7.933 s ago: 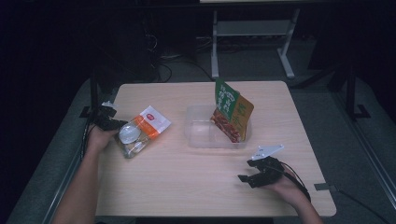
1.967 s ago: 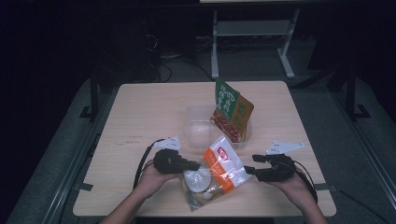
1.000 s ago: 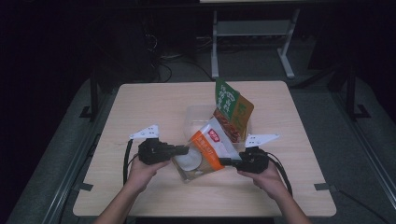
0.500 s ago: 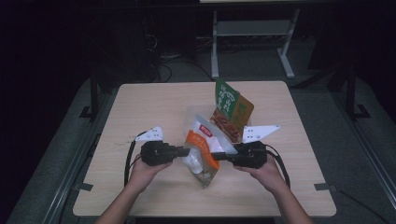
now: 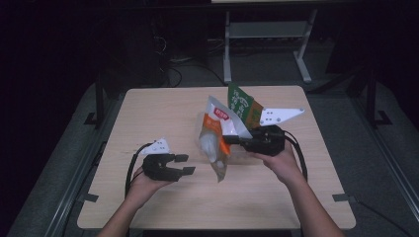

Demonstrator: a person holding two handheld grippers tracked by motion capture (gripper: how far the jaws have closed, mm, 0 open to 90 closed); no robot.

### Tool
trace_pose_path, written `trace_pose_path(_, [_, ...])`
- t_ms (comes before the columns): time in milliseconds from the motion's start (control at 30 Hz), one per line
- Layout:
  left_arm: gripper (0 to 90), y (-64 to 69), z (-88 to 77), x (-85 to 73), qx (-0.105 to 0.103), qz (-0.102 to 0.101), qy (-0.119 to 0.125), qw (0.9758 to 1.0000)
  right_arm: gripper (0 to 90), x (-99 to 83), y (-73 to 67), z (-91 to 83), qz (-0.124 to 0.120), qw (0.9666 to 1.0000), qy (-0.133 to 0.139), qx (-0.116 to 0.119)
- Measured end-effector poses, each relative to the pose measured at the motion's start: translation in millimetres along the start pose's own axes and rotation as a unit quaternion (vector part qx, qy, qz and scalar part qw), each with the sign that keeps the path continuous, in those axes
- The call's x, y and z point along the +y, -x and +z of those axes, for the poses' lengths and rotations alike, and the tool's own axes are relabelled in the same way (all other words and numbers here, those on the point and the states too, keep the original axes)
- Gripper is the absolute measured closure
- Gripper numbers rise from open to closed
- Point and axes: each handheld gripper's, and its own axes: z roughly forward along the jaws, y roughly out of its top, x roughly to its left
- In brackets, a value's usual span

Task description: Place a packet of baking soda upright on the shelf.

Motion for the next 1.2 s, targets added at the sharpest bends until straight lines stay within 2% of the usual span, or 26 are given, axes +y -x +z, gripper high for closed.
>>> trace_pose_path(167, [34.5,-0.9,-0.1,-11.8,0.002,-0.011,-0.015,0.9998,90.0,17.4,11.0,13.4,-0.007,0.9989,-0.013,-0.044])
trace_pose_path(300, [33.0,-1.5,2.0,-12.6,-0.001,-0.012,-0.018,0.9998,90.0,24.7,20.1,28.0,-0.011,0.9964,-0.03,-0.079])
trace_pose_path(433, [32.5,-2.2,2.3,-13.7,0.0,-0.014,-0.022,0.9996,90.0,29.8,30.4,41.1,-0.01,0.9934,-0.05,-0.103])
trace_pose_path(533, [32.2,-3.2,2.6,-14.1,0.001,-0.015,-0.021,0.9997,90.0,31.9,36.6,51.9,-0.015,0.9901,-0.069,-0.121])
trace_pose_path(700, [31.9,-3.8,3.3,-14.5,0.001,-0.014,-0.024,0.9996,90.0,28.8,44.6,67.4,-0.026,0.9821,-0.106,-0.153])
trace_pose_path(900, [31.7,-3.3,4.0,-14.6,0.0,-0.015,-0.023,0.9996,90.0,19.0,50.6,78.4,-0.034,0.9744,-0.135,-0.176])
trace_pose_path(1033, [31.5,-2.4,5.7,-14.8,-0.001,-0.015,-0.024,0.9996,90.0,17.3,52.5,80.8,-0.029,0.9739,-0.132,-0.182])
trace_pose_path(1100, [31.2,-1.8,6.8,-14.8,-0.003,-0.014,-0.026,0.9996,90.0,16.3,53.7,82.5,-0.022,0.9722,-0.131,-0.193])
trace_pose_path(1200, [31.1,-0.6,8.6,-14.9,-0.005,-0.014,-0.027,0.9995,90.0,15.6,56.5,84.6,-0.024,0.9702,-0.133,-0.201])
